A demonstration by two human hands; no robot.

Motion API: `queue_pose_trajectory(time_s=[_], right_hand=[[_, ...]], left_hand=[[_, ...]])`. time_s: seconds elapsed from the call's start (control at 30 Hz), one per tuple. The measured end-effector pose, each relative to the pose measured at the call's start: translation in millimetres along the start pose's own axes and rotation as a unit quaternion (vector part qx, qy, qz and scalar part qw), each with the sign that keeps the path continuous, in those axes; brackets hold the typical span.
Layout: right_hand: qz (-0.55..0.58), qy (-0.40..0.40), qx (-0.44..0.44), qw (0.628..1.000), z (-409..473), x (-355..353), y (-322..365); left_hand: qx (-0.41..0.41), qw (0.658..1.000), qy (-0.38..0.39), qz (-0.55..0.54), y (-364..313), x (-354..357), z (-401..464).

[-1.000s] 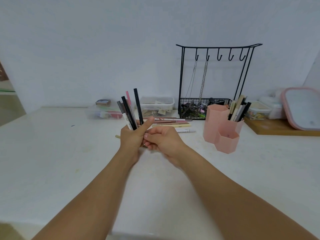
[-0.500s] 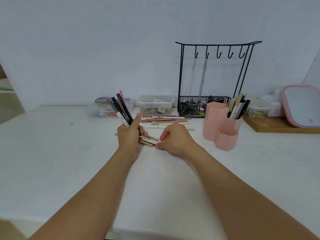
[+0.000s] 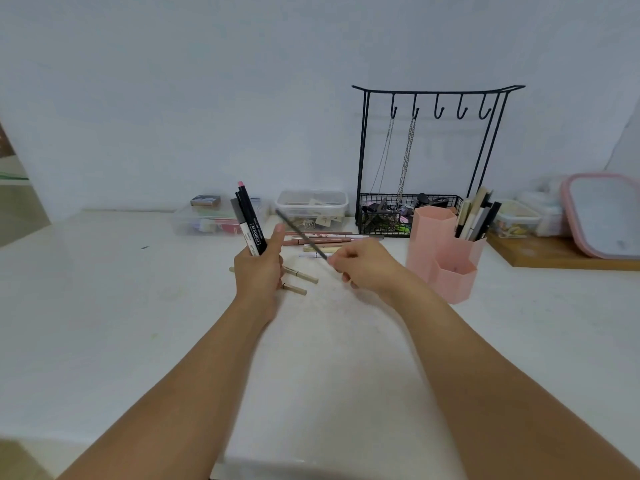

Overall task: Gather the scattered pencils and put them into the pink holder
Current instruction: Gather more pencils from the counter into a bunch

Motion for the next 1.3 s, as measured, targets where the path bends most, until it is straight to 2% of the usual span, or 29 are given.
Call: queue_pose_trajectory(time_s=[0.07, 0.13, 0.27, 0.4, 0.47, 0.53, 0.6, 0.63, 0.7, 0.8, 1.0, 1.13, 1.2, 1.23, 1.3], right_hand=[[0.141, 0.018, 0.041, 0.989, -6.1, 0.7, 7.7], [0.211, 0.043, 0.041, 0.976, -12.4, 11.3, 16.2], [0.234, 0.075, -0.003, 0.969, -21.3, 38.4, 25.5], [0.202, 0.077, -0.038, 0.976, -25.3, 49.7, 26.5], [0.169, 0.07, -0.045, 0.982, -23.0, 49.3, 23.0], [0.09, -0.007, -0.077, 0.993, -11.2, 31.7, 16.8], [-0.069, -0.123, -0.106, 0.984, 2.6, 1.5, 5.2], [-0.153, -0.149, -0.107, 0.971, 7.6, -10.0, -2.8], [-0.254, -0.141, -0.092, 0.953, 15.2, -21.0, -21.2], [-0.338, -0.109, -0.06, 0.933, 19.3, -19.9, -36.7], [-0.397, -0.148, -0.049, 0.904, 18.7, -26.4, -26.3], [-0.377, -0.148, -0.041, 0.913, 17.0, -27.5, -24.9], [-0.329, -0.154, -0.038, 0.931, 17.8, -27.4, -22.3], [-0.258, -0.158, -0.031, 0.953, 17.7, -26.4, -20.1], [-0.022, -0.141, 0.004, 0.99, 14.0, -18.2, -16.0]], left_hand=[[0.002, 1.0, 0.022, 0.006, -1.3, 3.6, -4.1], [0.004, 0.999, 0.047, 0.007, -2.5, 7.6, -8.4], [0.014, 0.997, 0.08, -0.005, -6.6, 12.2, -13.7], [0.018, 0.996, 0.092, 0.011, -4.0, 14.0, -11.2], [0.012, 0.997, 0.078, 0.025, -0.7, 12.6, -7.5], [0.002, 0.998, 0.051, 0.027, 1.6, 9.8, -4.1], [-0.015, 0.999, 0.036, 0.015, 3.2, 8.3, -3.0], [-0.022, 0.999, 0.031, 0.01, 3.7, 7.5, -3.2], [-0.028, 0.999, 0.026, 0.001, 3.7, 5.6, -2.8], [-0.03, 0.999, 0.024, 0.003, 4.1, 3.5, -0.6], [-0.046, 0.998, 0.029, 0.018, 7.1, 3.8, -2.4], [-0.038, 0.998, 0.028, 0.028, 6.7, 4.8, -2.9], [-0.034, 0.998, 0.031, 0.037, 6.4, 5.5, -3.9], [-0.032, 0.998, 0.035, 0.04, 6.0, 6.3, -4.5], [-0.031, 0.998, 0.046, 0.036, 4.5, 8.2, -5.9]])
Point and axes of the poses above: each hand's wrist, its own z-axis towards the middle knuckle, its own x-axis out of the palm, y = z × x, the point moved 8 cm from there along z, towards the middle knuckle, and after that the axes turned 12 degrees about -y, right-handed, at the moved point
